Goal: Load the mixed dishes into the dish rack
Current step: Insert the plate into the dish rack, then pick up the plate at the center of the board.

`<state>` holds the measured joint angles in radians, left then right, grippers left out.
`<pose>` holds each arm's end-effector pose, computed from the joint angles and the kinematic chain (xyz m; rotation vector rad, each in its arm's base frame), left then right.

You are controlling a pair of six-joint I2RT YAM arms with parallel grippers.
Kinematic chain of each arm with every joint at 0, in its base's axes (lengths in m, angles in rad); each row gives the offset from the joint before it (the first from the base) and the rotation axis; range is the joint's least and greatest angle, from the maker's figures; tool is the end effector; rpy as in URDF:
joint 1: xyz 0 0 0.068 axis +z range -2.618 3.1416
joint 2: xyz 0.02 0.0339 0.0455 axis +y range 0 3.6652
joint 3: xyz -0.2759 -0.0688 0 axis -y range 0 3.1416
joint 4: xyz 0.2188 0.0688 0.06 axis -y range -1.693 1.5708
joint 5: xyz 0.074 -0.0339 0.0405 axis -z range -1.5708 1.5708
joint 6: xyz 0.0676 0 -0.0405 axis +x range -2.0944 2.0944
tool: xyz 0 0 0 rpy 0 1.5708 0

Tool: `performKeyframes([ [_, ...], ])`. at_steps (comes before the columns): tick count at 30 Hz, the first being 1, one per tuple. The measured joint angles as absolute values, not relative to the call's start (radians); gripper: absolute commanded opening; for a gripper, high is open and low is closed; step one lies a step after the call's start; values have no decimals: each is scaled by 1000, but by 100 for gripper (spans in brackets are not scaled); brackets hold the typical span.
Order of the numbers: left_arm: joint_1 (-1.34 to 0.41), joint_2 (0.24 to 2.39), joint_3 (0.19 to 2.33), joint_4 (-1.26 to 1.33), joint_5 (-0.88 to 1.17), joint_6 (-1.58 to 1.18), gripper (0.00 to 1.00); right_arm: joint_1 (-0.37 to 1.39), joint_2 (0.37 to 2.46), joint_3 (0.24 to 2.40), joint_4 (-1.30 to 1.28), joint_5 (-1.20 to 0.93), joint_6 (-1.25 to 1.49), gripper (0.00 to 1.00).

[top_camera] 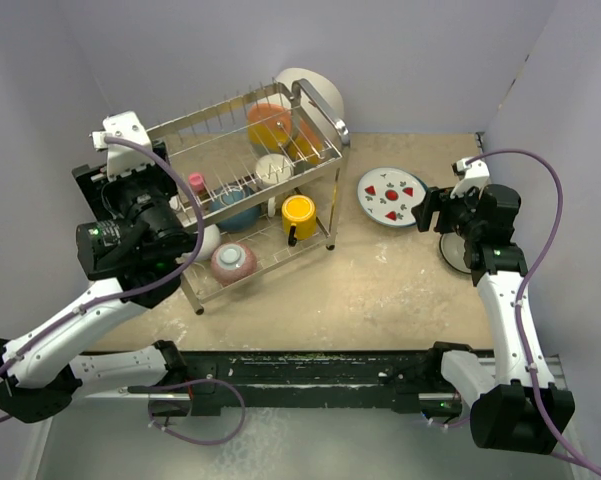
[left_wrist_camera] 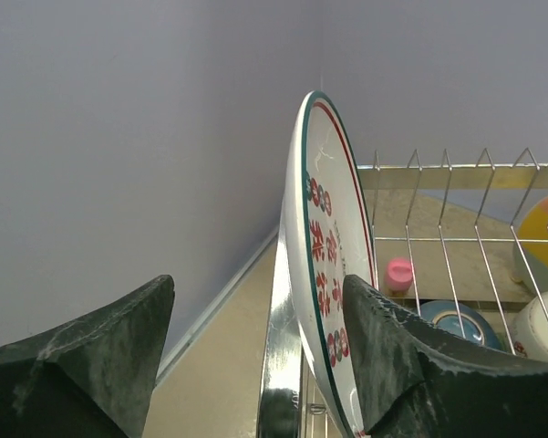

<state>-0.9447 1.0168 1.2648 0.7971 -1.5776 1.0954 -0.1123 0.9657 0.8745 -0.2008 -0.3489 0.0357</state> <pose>0.1187 -0.0488 0.5236 -0.4574 1.5351 0.5309 0.2193 -0.0015 0.3406 -0.1043 1.8504 0.2713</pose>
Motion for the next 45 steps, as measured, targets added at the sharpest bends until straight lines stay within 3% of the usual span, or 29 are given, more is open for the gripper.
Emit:
performKeyframes([
  [9, -1065, 1034, 1342, 800, -1577, 1096, 99, -113, 966, 875, -196, -357, 32, 77],
  [24, -1139, 1037, 1574, 742, -1578, 1106, 99, -113, 967, 875, -264, -616, -150, 84],
  [31, -1316, 1137, 1754, 724, -1563, 1151, 99, -113, 969, 875, -301, -669, -215, 85],
  [34, -1414, 1195, 1826, 588, -1505, 1114, 99, -113, 970, 875, -302, -674, -229, 88],
  [37, -1456, 1269, 1973, 236, -1364, 912, 99, -113, 975, 875, -299, -678, -247, 100],
  [40, -1463, 1301, 2034, -6, -1180, 738, 99, -113, 981, 875, -297, -702, -280, 100],
  [45, -1458, 1306, 2041, -181, -933, 555, 99, -112, 1016, 875, -294, -736, -345, 100],
])
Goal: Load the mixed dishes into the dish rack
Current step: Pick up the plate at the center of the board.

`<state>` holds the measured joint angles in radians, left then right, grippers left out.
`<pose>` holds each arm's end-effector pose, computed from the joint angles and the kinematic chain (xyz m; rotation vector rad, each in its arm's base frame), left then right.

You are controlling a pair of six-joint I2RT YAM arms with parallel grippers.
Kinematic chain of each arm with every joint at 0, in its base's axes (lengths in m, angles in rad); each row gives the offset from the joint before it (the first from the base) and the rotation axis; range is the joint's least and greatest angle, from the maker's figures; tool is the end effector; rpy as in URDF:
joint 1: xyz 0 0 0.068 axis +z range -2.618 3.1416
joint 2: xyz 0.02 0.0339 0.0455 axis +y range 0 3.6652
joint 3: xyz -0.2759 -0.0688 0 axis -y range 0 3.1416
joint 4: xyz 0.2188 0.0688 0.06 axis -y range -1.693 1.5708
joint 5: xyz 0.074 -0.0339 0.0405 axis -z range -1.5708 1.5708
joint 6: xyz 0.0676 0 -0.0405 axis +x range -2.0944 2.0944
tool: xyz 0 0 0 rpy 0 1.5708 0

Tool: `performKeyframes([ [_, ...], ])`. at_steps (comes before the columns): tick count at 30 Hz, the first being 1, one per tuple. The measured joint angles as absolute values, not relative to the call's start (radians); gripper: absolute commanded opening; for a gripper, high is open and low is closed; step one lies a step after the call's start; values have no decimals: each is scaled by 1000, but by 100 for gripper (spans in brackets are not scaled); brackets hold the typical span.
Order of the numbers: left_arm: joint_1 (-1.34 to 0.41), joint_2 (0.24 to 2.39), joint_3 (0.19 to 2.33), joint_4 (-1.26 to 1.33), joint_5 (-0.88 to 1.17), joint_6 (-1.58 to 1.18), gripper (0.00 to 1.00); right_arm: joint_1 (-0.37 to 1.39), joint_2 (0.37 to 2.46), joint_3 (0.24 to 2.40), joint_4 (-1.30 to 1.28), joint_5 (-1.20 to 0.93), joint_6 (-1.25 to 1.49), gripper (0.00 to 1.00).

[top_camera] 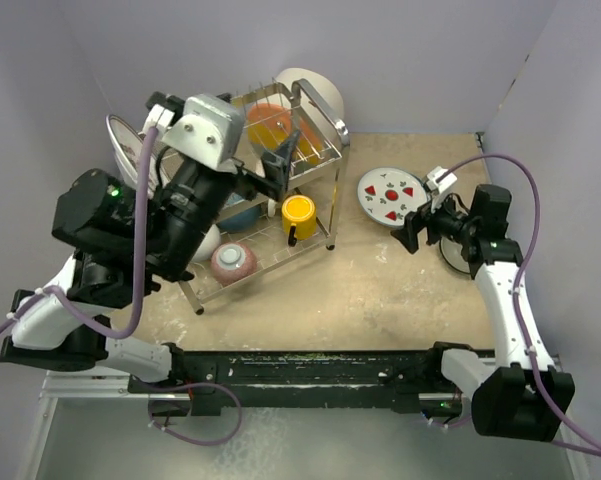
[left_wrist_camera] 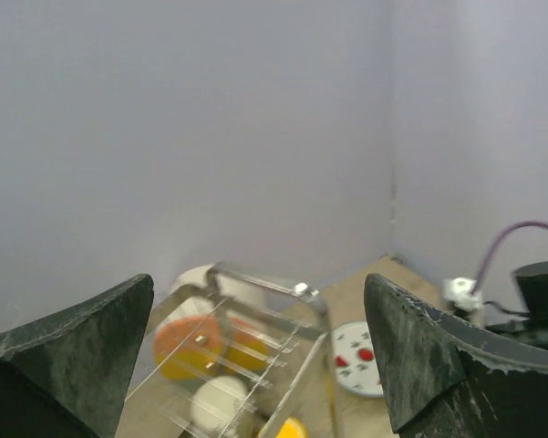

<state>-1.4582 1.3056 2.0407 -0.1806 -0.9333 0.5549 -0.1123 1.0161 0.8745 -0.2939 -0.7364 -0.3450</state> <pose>0.0727 -0.1597 0.6311 0.3370 1.2120 -0.3083 0.2160 0.0213 0.3242 -0.6691 1.7907 0.4292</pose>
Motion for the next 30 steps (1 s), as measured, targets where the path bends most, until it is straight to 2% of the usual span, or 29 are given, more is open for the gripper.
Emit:
performKeyframes([
  [4, -1324, 1393, 2148, -336, -670, 344, 99, -112, 1087, 889, -298, -733, -360, 100],
  [7, -1173, 1454, 2136, -408, -469, 191, 99, -113, 1166, 940, -311, -715, -375, 100],
  [12, -1091, 1470, 1886, -410, -172, -12, 99, -113, 1241, 991, -269, -625, -379, 100],
  [16, -1088, 1441, 1620, -294, 40, -152, 99, -113, 1265, 991, -235, -593, -397, 100],
  [24, -1087, 1287, 1186, 17, 206, -361, 99, -112, 1451, 1068, -216, -663, -454, 100],
  [29, -1088, 1247, 1030, 189, 229, -462, 99, -99, 1446, 1017, -113, -702, -537, 100],
  [30, -1088, 1250, 1009, 200, 228, -474, 99, -87, 1436, 997, -97, -702, -564, 97],
])
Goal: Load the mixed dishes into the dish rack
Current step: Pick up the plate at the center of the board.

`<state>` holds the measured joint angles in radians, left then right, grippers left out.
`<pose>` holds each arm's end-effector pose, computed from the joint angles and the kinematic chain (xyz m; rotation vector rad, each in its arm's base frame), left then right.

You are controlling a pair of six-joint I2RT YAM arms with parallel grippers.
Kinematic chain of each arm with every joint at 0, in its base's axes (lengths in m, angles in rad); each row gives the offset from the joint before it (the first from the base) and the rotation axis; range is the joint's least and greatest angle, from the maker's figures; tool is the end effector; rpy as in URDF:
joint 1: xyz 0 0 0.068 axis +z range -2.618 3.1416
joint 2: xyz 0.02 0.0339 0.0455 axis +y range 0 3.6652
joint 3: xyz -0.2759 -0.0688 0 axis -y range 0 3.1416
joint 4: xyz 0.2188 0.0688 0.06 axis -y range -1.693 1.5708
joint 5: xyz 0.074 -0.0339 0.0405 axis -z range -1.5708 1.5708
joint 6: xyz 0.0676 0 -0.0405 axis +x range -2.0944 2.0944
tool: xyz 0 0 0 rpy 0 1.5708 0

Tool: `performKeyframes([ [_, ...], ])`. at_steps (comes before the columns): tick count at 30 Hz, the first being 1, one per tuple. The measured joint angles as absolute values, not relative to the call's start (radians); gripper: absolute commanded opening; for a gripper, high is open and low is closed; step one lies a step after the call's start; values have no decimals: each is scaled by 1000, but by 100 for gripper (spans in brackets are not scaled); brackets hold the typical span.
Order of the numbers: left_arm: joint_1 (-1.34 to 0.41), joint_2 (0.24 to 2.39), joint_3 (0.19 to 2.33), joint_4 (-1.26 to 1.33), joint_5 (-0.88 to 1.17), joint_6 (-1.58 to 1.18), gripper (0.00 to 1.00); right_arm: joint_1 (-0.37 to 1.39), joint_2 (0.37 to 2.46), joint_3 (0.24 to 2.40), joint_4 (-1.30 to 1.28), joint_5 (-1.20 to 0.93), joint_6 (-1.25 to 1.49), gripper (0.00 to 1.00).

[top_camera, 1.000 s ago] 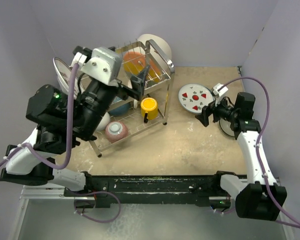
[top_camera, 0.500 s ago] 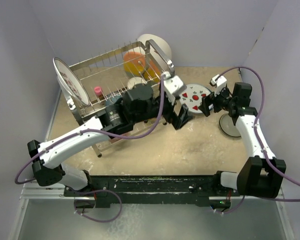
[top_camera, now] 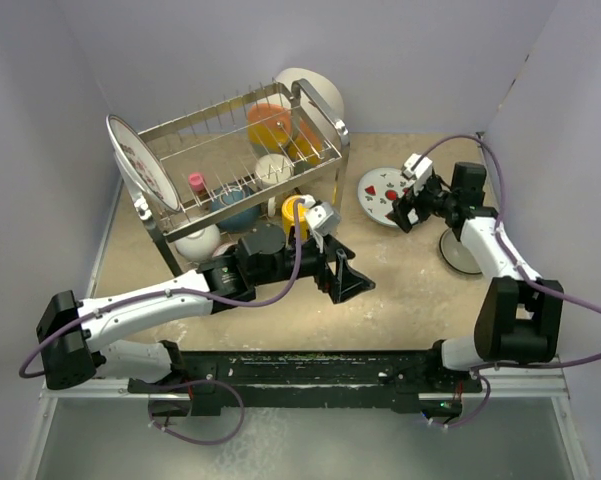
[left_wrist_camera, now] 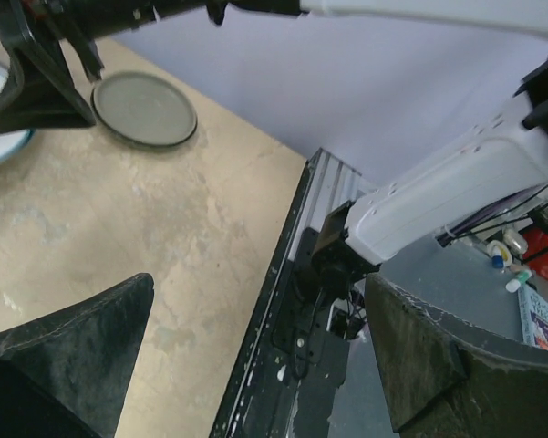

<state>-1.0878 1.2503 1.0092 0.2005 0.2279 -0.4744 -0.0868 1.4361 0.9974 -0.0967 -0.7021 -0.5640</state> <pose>0.1256 -0.2724 0.3757 0.7269 1.6446 -1.3535 0.3172 0.0162 0.2842 -0.8530 1.7922 0.3205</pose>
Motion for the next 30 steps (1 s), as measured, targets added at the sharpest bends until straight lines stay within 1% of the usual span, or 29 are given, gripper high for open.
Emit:
performKeyframes([
  [4, -1089, 1261, 926, 231, 218, -511, 99, -16, 1459, 989, -80, -680, -681, 88],
  [7, -1090, 1259, 814, 321, 207, -547, 99, 37, 1497, 986, -66, -635, -754, 84],
  [9, -1090, 1257, 733, 382, 200, -575, 99, 59, 1514, 972, -45, -610, -775, 81],
  [12, -1090, 1256, 619, 480, 183, -620, 99, 77, 1538, 944, 4, -552, -769, 74],
  [14, -1090, 1256, 572, 525, 177, -645, 99, 91, 1570, 942, 27, -509, -758, 70],
  [22, -1090, 1258, 551, 659, 161, -673, 99, 156, 1658, 942, 84, -363, -733, 56],
  [27, -1090, 1258, 537, 688, 149, -680, 99, 171, 1685, 942, 106, -307, -725, 50],
  [30, -1090, 1258, 528, 693, 143, -682, 99, 181, 1707, 942, 112, -271, -726, 43],
])
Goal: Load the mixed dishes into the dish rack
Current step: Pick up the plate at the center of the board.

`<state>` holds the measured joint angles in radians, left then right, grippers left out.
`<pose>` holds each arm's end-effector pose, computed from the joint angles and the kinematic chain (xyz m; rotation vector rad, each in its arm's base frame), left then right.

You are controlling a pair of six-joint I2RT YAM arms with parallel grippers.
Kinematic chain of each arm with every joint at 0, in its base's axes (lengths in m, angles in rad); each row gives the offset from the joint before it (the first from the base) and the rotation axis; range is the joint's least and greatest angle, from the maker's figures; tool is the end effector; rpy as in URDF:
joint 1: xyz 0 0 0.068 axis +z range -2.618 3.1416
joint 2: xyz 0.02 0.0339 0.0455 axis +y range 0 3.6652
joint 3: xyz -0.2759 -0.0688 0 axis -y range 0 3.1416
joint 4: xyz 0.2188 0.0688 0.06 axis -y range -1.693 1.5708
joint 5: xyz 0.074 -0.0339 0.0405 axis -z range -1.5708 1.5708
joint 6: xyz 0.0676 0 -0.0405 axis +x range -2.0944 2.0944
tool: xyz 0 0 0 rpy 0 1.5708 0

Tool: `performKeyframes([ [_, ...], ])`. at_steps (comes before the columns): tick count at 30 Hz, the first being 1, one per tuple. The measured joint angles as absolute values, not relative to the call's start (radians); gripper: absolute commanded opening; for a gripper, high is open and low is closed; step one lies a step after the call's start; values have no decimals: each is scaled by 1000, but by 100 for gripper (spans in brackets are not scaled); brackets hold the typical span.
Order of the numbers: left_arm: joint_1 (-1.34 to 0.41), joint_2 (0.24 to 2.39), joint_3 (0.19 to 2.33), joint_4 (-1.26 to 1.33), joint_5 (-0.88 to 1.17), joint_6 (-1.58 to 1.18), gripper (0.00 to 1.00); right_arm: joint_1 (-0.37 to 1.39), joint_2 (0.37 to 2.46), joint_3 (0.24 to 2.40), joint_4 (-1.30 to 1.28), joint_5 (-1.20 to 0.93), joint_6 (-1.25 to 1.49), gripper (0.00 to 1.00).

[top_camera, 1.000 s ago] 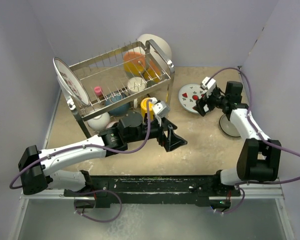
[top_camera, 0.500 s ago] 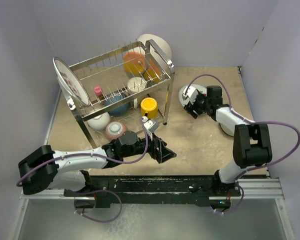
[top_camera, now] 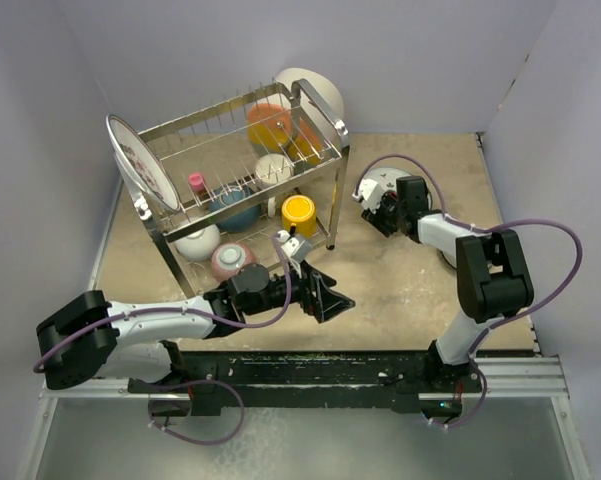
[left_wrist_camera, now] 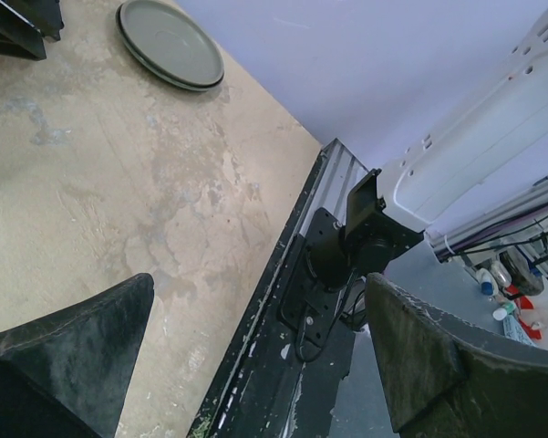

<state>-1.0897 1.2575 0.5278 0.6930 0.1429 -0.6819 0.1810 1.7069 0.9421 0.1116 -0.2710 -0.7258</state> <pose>0.1205 -0.2517 0.2697 0.4910 1.7552 -1.4397 0.3581 0.0839 0.1941 -1.0926 1.9053 -0.0035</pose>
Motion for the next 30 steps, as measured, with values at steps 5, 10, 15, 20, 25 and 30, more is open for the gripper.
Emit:
performKeyframes([
  [5, -1090, 1257, 525, 693, 130, -690, 99, 197, 1729, 942, 110, -233, -728, 29],
  [10, -1090, 1257, 525, 685, 115, -701, 99, 199, 1729, 949, 110, -223, -737, 14],
  [15, -1090, 1256, 525, 655, 95, -723, 99, 203, 1727, 957, 103, -224, -744, 0],
  [20, -1090, 1243, 525, 633, 77, -733, 99, 204, 1720, 967, 72, -226, -744, 0],
  [25, -1090, 1237, 525, 619, 51, -767, 99, 202, 1662, 967, 2, -250, -732, 0],
  [30, -1090, 1230, 525, 617, 15, -815, 99, 173, 1563, 967, -51, -324, -717, 0],
])
